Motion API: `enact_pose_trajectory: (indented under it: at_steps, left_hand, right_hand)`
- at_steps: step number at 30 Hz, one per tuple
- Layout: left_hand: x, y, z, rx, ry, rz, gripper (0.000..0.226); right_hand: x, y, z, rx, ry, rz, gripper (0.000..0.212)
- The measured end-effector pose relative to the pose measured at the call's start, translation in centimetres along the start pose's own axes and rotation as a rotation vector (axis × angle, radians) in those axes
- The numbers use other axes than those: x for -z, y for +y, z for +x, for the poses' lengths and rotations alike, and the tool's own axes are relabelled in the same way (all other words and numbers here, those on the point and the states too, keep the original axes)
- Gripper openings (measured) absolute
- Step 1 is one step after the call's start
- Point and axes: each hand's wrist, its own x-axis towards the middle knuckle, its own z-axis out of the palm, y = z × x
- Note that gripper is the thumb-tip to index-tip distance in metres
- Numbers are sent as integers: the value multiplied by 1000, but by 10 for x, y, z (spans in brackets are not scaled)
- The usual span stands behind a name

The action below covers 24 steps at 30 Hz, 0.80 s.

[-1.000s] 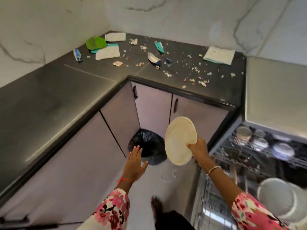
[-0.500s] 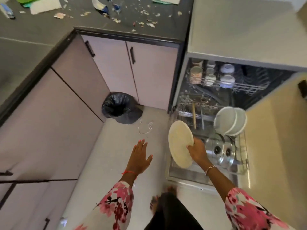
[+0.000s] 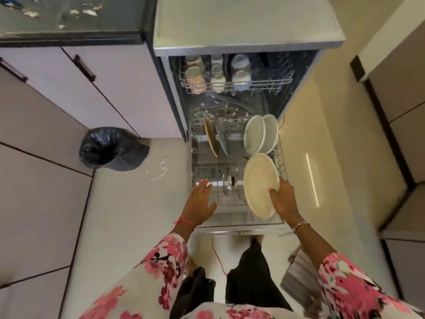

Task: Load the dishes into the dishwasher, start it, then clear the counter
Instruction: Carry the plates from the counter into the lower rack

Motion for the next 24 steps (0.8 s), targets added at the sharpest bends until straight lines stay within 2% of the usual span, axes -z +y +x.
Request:
enact_pose_trajectory:
  at_steps: [5,10,21,24]
  left_hand:
    - [-48,51,44,34,-115,27,63]
    - [-104,69,92,86,-197,49,60]
    - [-218,22,173,213,-394,149,59]
    - [-235,11,182,189,-439,142,54]
  right_hand:
    - [62,42,65,-41,61,-24,39]
    - [93,83,141,-26,115,-97,33]
    - [57,152,311,62,155,-187,27]
    - [38,162,345,113,127,-200,26]
